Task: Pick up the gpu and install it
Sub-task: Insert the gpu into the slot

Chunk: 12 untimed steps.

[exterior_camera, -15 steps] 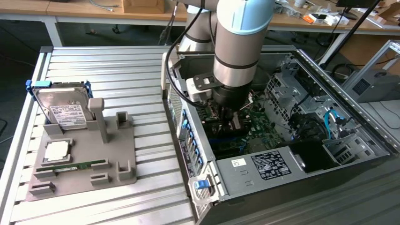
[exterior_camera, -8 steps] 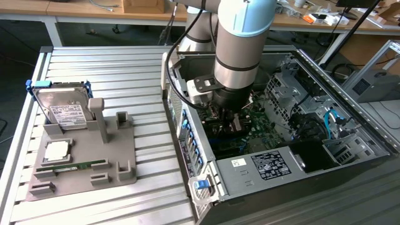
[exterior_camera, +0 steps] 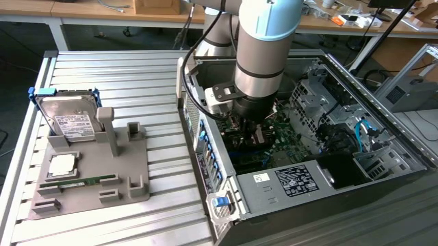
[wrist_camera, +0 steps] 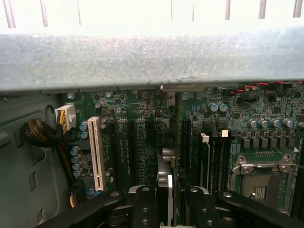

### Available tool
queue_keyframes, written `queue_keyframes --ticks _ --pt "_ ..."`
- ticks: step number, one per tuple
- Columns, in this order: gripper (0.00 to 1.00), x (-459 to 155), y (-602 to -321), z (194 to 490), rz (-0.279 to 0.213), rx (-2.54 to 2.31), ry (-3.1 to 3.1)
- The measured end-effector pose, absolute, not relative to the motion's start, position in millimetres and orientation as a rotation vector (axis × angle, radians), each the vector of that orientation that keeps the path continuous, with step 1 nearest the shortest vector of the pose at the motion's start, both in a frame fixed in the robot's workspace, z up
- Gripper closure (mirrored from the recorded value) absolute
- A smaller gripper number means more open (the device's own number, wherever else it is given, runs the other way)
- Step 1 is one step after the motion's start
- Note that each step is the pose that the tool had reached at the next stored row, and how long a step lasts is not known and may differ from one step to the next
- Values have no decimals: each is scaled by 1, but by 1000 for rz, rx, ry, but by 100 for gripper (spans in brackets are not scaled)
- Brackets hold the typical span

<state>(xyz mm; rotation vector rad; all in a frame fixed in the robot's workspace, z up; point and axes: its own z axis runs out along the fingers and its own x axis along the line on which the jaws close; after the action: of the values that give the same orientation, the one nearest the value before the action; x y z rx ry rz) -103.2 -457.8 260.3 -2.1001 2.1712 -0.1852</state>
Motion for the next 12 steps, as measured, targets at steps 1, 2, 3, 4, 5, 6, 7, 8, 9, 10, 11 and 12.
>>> queue_keyframes --ticks 1,2,3,4,5,6,7,8,9,10,11,12 --pt "73 -103 -458 260 -185 -2100 2171" --pt "73 -103 -458 260 -185 -2100 2171" --pt "73 -103 -458 260 -187 -2101 2172" --pt "73 -103 -458 260 -190 -2102 2172" --pt "73 -103 -458 260 -194 -2104 2174" --pt "73 -103 -458 260 -201 -2107 2176" --pt "73 -103 -458 260 -205 -2109 2177" --pt "73 -103 -458 260 -205 -2109 2177" --pt "73 -103 -458 260 -205 -2109 2177" --pt "73 -103 -458 260 -205 -2109 2177" --pt "73 -103 -458 260 -205 -2109 2178" --pt "73 -103 -458 260 -205 -2109 2178"
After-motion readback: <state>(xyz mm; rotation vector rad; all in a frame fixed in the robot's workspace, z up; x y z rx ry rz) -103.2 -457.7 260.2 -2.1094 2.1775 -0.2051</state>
